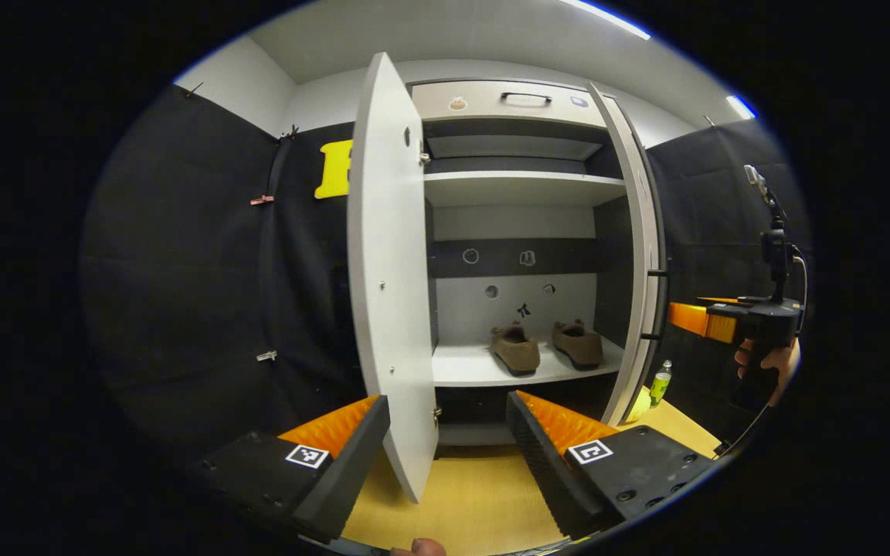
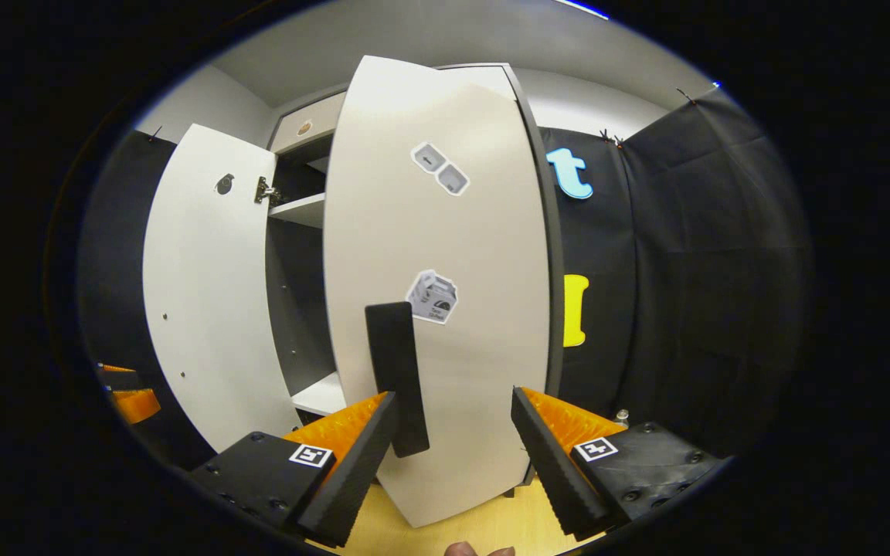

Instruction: Grab one shoe with the right hand and put it into the shoe cabinet, grab the other shoe with the left hand and put it into the shoe cabinet; then close the right door with the right hand and the left door with the left hand.

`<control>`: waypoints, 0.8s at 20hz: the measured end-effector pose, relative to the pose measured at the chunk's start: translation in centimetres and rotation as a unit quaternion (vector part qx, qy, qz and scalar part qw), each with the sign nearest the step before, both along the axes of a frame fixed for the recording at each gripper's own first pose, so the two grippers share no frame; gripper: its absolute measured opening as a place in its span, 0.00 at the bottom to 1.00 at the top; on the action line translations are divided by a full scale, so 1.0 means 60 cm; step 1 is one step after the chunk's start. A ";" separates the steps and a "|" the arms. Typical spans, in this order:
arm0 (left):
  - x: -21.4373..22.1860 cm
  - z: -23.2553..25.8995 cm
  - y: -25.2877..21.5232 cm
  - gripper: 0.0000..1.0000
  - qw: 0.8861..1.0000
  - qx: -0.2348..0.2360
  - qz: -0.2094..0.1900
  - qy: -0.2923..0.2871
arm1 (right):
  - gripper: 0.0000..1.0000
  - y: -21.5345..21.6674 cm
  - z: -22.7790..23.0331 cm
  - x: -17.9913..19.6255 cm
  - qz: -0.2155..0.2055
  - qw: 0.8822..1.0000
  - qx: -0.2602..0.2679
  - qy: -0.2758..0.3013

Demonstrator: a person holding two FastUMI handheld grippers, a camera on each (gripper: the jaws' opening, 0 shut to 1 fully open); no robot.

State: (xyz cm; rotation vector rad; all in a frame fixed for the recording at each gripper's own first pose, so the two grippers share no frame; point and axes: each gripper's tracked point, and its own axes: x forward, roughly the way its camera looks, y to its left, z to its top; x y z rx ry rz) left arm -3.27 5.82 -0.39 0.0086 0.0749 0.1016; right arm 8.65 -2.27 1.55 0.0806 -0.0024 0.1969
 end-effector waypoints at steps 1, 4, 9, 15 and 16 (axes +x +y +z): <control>-0.004 0.000 0.016 0.96 1.000 -0.006 0.005 0.002 | 0.98 0.017 0.004 -0.001 0.005 1.000 0.000 -0.003; -0.005 0.006 0.077 0.96 1.000 -0.010 0.023 -0.001 | 0.98 0.058 0.006 -0.007 0.014 1.000 0.005 -0.004; 0.005 0.008 0.194 0.96 0.998 -0.012 0.059 -0.009 | 0.98 0.087 -0.003 -0.027 0.010 1.000 0.007 0.003; 0.080 0.006 0.281 0.96 0.997 -0.016 0.075 -0.018 | 0.98 0.095 -0.012 -0.045 -0.011 1.000 0.006 0.012; 0.095 0.003 0.288 0.96 0.997 -0.013 0.076 -0.021 | 0.98 0.097 -0.013 -0.047 -0.013 1.000 0.007 0.013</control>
